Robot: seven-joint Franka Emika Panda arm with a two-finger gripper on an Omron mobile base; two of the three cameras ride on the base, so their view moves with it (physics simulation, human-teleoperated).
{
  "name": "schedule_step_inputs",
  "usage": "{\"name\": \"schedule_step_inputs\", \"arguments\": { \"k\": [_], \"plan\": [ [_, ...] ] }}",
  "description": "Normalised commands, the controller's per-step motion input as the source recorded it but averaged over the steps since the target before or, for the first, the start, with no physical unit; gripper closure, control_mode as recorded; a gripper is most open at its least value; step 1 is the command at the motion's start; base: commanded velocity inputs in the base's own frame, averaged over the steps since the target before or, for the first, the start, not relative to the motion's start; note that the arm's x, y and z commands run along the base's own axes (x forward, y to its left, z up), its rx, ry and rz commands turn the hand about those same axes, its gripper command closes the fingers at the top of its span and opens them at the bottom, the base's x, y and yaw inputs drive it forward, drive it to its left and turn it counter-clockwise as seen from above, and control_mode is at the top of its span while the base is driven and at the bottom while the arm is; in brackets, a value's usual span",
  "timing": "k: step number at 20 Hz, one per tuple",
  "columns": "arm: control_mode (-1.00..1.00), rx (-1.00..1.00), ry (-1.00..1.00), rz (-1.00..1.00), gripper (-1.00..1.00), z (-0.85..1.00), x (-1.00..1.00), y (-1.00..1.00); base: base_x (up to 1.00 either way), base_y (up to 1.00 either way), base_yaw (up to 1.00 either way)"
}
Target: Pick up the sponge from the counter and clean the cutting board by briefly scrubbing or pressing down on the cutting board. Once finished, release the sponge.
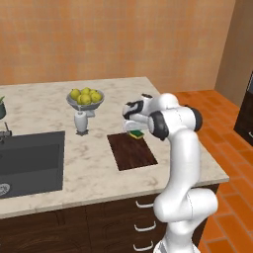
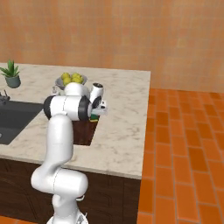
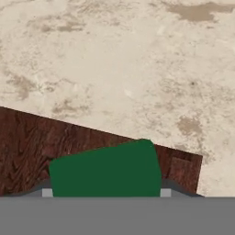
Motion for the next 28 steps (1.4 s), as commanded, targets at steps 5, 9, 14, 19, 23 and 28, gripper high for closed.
{"name": "schedule_step_inputs", "arguments": {
  "k": [5,9,14,19,23,28],
  "plan": [
    [-1.00,-0.11,-0.09,0.06,1.00,0.00,-0.39,0.45,0.00,0.00,0.00],
    [-1.00,0.03,-0.07,0.00,1.00,0.00,-0.68,0.03,0.00,0.00,0.00],
    [-1.00,0.15,0.00,0.00,1.00,-0.20,-0.67,-0.01,0.00,0.00,0.00],
    [-1.00,0.15,0.00,0.00,1.00,-0.33,-0.62,-0.05,0.00,0.00,0.00],
    [-1.00,-0.01,0.00,0.10,1.00,-0.37,-0.50,-0.14,0.00,0.00,0.00],
    [-1.00,-0.05,0.00,0.17,1.00,-0.27,-0.48,-0.05,0.00,0.00,0.00]
  ]
}}
